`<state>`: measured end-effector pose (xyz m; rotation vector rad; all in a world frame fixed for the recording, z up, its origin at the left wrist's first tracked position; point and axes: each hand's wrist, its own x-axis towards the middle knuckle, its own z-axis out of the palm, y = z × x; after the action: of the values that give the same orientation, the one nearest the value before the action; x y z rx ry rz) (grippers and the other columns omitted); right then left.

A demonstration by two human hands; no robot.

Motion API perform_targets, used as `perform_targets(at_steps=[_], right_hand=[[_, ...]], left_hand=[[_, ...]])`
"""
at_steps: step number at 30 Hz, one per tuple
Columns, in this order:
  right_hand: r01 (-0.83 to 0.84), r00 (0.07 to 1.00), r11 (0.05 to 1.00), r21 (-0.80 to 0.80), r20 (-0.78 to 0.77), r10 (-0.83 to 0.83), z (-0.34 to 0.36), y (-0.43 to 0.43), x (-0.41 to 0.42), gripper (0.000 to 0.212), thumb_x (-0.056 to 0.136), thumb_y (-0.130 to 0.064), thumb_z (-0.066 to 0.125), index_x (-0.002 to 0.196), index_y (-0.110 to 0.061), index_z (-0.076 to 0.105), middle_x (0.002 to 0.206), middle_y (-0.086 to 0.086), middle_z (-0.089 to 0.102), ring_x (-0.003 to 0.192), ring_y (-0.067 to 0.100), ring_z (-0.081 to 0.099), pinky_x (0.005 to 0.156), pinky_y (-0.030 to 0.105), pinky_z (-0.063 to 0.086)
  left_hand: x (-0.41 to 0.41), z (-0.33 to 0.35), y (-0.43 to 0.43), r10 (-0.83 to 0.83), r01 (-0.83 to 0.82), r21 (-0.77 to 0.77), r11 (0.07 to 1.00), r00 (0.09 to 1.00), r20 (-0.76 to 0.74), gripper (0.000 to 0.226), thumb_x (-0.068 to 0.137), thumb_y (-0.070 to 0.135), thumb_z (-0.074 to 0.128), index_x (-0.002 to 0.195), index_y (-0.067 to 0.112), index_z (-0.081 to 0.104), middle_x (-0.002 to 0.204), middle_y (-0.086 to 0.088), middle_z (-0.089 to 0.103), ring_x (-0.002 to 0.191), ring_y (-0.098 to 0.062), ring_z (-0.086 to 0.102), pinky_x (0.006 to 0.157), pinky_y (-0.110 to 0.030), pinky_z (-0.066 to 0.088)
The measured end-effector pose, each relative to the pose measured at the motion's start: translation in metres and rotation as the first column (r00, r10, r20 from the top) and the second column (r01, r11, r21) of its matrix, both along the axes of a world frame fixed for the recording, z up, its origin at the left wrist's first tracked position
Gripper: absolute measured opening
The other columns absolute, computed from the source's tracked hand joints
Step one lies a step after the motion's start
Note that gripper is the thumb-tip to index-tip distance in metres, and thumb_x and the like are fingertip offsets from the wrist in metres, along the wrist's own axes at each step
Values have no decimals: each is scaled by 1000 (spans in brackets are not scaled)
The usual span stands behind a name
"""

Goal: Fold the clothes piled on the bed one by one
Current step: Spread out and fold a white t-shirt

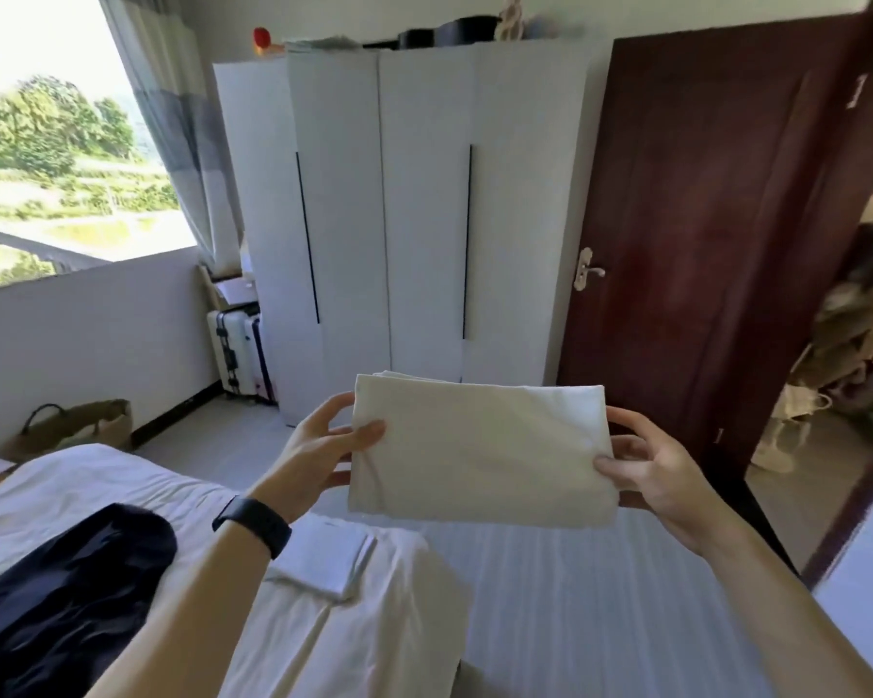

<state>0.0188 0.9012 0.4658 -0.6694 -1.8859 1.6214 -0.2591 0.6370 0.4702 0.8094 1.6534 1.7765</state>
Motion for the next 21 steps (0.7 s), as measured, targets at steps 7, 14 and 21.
perform_targets(at_steps=[7, 14, 21], right_hand=[[18, 1000, 1000, -1, 2, -18, 0, 106, -67, 53, 91, 0, 70, 128, -38, 64, 103, 2, 76, 92, 25, 76, 64, 34, 60], [-29, 997, 999, -32, 65, 31, -39, 233, -133, 53, 91, 0, 70, 124, -40, 64, 103, 3, 76, 91, 22, 76, 64, 33, 60], [-165, 972, 982, -87, 155, 177, -82, 362, -214, 52, 91, -2, 70, 123, -43, 65, 104, 4, 75, 92, 23, 76, 68, 35, 60]], left_hand=[[-81, -4, 110, -49, 49, 4, 999, 999, 1, 62, 70, 42, 88, 125, 38, 61, 115, -8, 73, 106, -29, 70, 84, -47, 60], [-137, -50, 226, 7, -5, -40, 999, 998, 61, 54, 76, 34, 85, 125, 36, 62, 114, -8, 74, 105, -29, 71, 78, -43, 61], [-165, -111, 316, 224, -206, -106, 973, 955, 194, 59, 75, 33, 87, 128, 37, 61, 113, -7, 74, 104, -29, 71, 83, -48, 59]])
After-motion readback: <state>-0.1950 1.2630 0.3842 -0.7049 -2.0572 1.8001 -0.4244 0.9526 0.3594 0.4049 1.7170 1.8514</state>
